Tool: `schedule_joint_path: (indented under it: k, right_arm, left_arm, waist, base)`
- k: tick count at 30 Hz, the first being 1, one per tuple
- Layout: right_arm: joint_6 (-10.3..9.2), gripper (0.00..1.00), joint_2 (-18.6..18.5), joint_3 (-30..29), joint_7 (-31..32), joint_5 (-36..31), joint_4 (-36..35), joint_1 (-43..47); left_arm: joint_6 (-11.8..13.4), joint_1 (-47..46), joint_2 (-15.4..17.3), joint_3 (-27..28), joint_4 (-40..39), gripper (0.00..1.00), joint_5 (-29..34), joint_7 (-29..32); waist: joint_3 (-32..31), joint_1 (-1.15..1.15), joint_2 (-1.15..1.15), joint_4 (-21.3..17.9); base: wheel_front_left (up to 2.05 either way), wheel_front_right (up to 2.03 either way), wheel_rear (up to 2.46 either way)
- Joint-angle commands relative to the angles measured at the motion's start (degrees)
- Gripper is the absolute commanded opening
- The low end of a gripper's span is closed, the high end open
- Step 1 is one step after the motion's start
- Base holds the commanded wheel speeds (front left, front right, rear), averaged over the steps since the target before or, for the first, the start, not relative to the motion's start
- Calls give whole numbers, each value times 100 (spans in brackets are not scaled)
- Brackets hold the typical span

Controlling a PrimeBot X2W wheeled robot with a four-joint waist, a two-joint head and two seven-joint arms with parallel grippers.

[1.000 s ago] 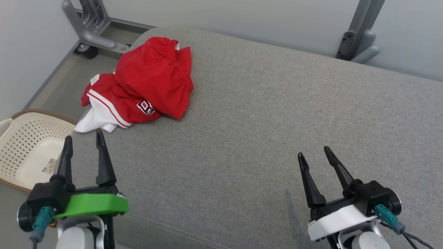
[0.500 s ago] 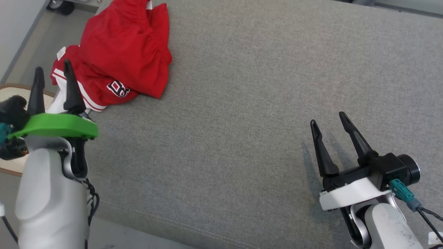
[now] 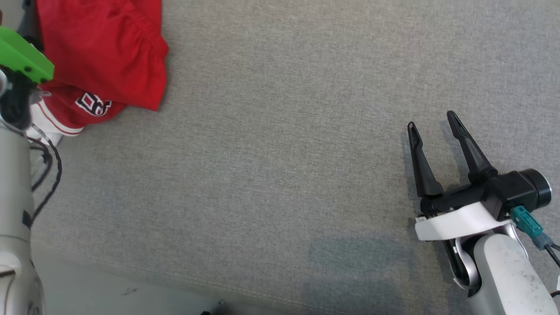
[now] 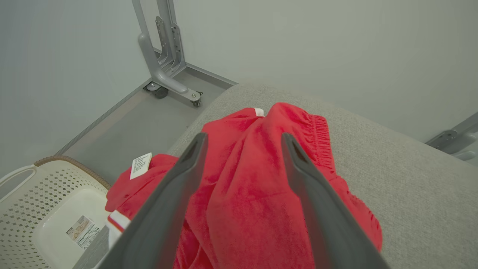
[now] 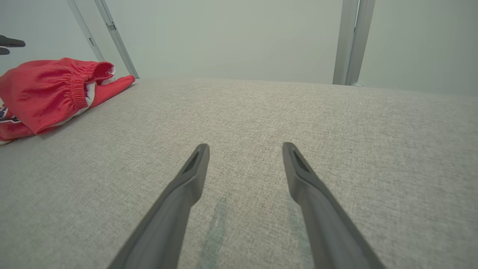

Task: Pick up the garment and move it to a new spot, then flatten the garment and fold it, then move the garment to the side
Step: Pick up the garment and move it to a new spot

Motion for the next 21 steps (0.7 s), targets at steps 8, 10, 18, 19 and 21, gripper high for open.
schedule_joint_path:
  k: [8, 10, 18, 19, 21]
  right_arm:
    - [0, 100, -59, 102, -23, 14, -58, -289]
    - [-1, 100, -75, 91, -22, 26, -45, -299]
    - [-4, 100, -58, 102, -9, 43, 13, -353]
    - [-4, 100, -51, 103, -9, 42, 17, -365]
    - [-4, 100, -47, 110, -8, 41, 26, -401]
  left_arm:
    - [-14, -879, 210, -216, 753, 100, -521, 1244]
    - [-14, -942, 208, -309, 914, 100, -526, 1401]
    - [-14, -960, 324, -847, 1158, 100, -312, 1684]
    - [-14, -957, 334, -890, 1158, 62, -335, 1689]
    - [-14, -948, 332, -966, 1145, 3, -393, 1662]
  waist:
    - [531, -1, 0, -361]
    - [585, -1, 0, -391]
    - [649, -1, 0, -478]
    - [657, -1, 0, -484]
    - [669, -1, 0, -490]
  base:
    - [0, 0, 0]
    - [0, 0, 0]
    - [0, 0, 0]
    - [0, 0, 0]
    - [0, 0, 0]
